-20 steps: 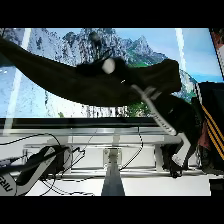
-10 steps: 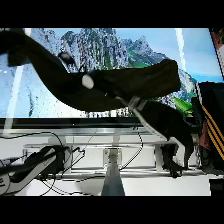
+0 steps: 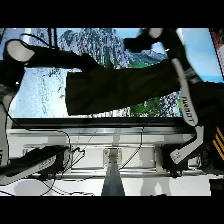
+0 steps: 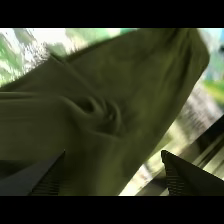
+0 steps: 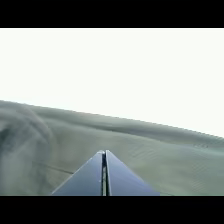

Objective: Fold the clothes and pants, and hang the long-sleeved shirts on hangers.

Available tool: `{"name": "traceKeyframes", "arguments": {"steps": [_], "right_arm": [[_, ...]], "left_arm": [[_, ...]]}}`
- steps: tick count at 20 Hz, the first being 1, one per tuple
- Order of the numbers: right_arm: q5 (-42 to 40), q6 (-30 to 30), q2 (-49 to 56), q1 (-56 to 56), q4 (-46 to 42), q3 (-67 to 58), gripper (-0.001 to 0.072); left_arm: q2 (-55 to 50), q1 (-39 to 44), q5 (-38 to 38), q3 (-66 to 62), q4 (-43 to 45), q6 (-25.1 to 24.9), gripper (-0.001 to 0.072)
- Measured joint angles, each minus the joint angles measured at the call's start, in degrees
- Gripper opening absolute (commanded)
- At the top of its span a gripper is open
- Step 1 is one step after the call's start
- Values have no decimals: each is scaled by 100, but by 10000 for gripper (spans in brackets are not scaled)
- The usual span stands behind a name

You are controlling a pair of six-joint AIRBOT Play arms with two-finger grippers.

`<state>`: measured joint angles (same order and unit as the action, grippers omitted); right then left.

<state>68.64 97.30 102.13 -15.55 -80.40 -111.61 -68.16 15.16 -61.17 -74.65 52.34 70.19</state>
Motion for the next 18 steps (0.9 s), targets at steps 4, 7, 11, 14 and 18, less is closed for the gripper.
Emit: {"name": "traceKeyframes", "arguments": {"steps": [4,7,11,14,18], "right_arm": [[651,-459,-129,778,-57,0,32],[1001,-841,-216,1145,-72,2,32],[1045,-1255,-737,1554,146,109,32],[925,-1690,-1517,1816,660,568,33],[533,-2507,-2898,1969,1019,1985,33]], "left_arm": [[46,-470,-116,0,1263,400,683],[81,-1421,-234,142,1945,570,480],[92,-2723,-293,1091,1687,243,521],[7,-3195,-9,2061,957,-264,672],[-511,-3281,538,2874,7,-927,671]]}}
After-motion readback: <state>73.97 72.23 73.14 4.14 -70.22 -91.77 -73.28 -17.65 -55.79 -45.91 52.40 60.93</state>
